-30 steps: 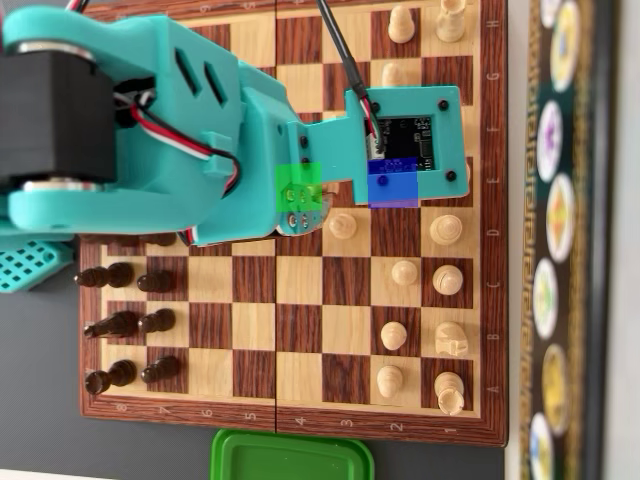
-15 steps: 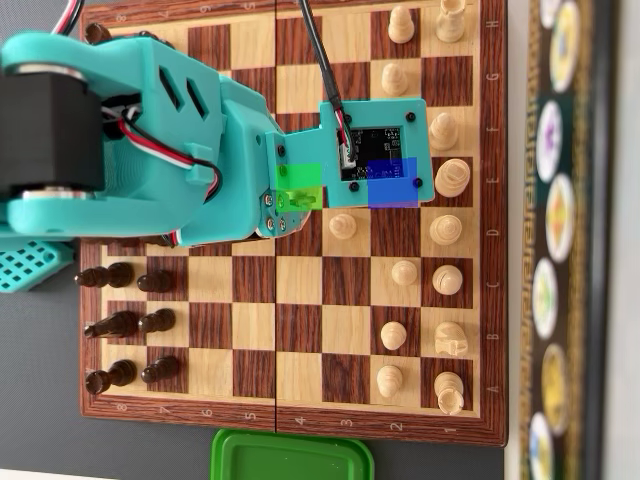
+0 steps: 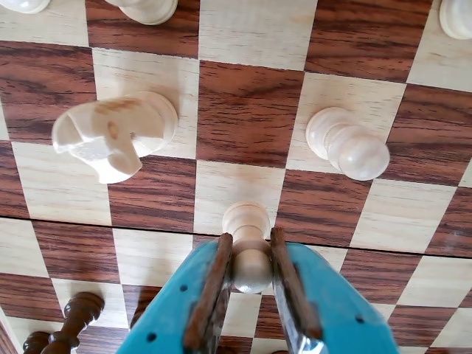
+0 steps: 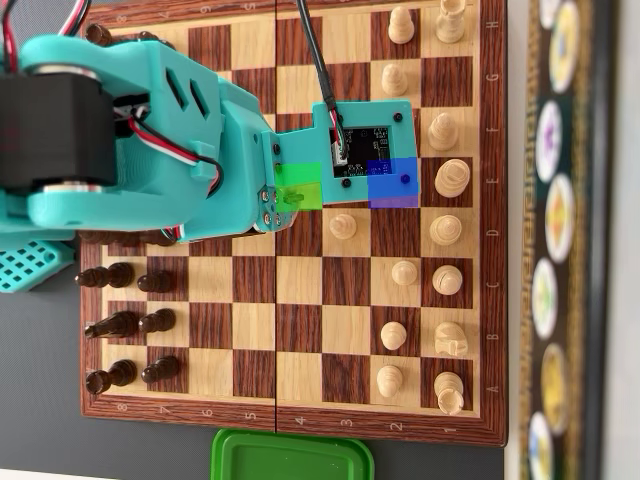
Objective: Play chess
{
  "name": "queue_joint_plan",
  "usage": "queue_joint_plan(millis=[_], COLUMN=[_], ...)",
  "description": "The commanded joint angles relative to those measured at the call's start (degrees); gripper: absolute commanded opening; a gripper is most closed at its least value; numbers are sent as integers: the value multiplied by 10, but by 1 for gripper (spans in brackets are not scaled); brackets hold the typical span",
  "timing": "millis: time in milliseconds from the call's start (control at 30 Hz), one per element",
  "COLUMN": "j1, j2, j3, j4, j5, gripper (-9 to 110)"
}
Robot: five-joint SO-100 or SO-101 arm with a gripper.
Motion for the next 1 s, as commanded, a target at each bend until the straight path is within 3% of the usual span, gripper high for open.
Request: queue_joint_plan(millis=[0,967], j1=[-4,-19], j2=[21,21], j3=[-3,22], j4=[-5,-41], j5=[4,4], gripper=[6,6])
